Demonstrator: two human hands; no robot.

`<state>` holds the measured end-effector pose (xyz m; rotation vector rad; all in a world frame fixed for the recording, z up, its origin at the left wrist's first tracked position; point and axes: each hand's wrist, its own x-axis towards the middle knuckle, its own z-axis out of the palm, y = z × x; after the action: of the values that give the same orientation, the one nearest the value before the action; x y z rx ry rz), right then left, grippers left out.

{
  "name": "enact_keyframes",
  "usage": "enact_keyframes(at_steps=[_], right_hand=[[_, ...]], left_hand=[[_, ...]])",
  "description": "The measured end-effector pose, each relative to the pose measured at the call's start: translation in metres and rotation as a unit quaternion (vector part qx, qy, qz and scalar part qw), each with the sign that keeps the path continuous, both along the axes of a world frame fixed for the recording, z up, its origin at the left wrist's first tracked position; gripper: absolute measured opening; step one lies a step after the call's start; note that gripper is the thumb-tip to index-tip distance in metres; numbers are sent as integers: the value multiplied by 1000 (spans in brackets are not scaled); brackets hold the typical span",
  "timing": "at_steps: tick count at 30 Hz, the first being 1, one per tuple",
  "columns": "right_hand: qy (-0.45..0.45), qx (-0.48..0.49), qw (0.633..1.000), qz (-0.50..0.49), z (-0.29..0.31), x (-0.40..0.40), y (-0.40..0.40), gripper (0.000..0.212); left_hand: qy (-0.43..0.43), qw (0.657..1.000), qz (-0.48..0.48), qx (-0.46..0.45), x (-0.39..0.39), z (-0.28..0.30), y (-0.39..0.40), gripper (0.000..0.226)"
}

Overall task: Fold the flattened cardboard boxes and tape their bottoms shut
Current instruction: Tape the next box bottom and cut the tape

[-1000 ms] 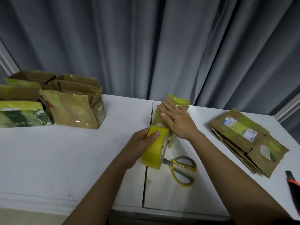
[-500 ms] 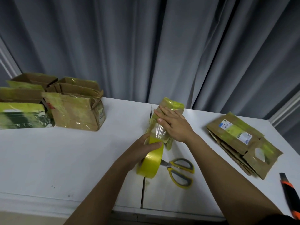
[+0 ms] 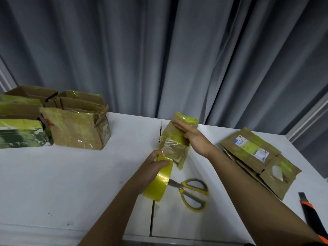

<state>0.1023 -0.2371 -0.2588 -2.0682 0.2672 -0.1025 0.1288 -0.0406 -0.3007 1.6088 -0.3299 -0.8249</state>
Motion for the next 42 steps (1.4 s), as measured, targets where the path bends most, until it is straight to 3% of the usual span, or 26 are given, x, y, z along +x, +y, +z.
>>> enact_keyframes(at_steps=[4, 8, 11, 13, 15, 17, 19, 21, 24, 29, 32, 35, 39, 42], right_hand=[[-9, -4, 1000, -8, 6, -1, 3, 64], [-22, -28, 999, -14, 5, -2, 5, 64], [-32, -135, 990, -5, 3, -7, 3, 68], [-106, -208, 972, -42, 2, -15, 3, 65], [-197, -210, 950, -124, 0, -34, 7, 50], [-230, -194, 937, -179, -17, -61, 9, 32], [-148, -172, 955, -190, -41, -91, 12, 25], [-16, -160, 979, -129, -66, -118, 19, 11], [82, -283, 955, -24, -94, -134, 28, 35], [120, -477, 870, -15, -102, -128, 32, 43], [116, -529, 839, -51, -101, -132, 29, 45], [191, -516, 826, -123, -92, -139, 19, 45], [179, -476, 846, -158, -84, -147, 16, 43], [124, -401, 884, -206, -67, -152, 16, 38]], left_hand=[[10, 1000, -7, 6, 0, -3, -1, 16], [31, 999, -1, 12, -2, -3, -2, 16], [26, 1000, -1, 14, -3, -5, -4, 17], [26, 1000, -6, 8, -6, -5, -6, 19], [26, 1000, -11, 5, -9, -5, -7, 25], [26, 1000, -8, 5, -11, -4, -7, 25], [25, 1000, -8, 2, -12, -3, -6, 23], [23, 1000, -8, -2, -13, -3, -5, 23], [16, 1000, 1, -16, -16, -2, -3, 23], [16, 999, -5, -42, -20, -3, 0, 24], [12, 999, 3, -43, -24, 1, 2, 31], [22, 999, 5, -40, -27, 3, 4, 36], [20, 999, 24, -39, -30, 4, 5, 40], [10, 999, 29, -39, -34, 7, 6, 43]])
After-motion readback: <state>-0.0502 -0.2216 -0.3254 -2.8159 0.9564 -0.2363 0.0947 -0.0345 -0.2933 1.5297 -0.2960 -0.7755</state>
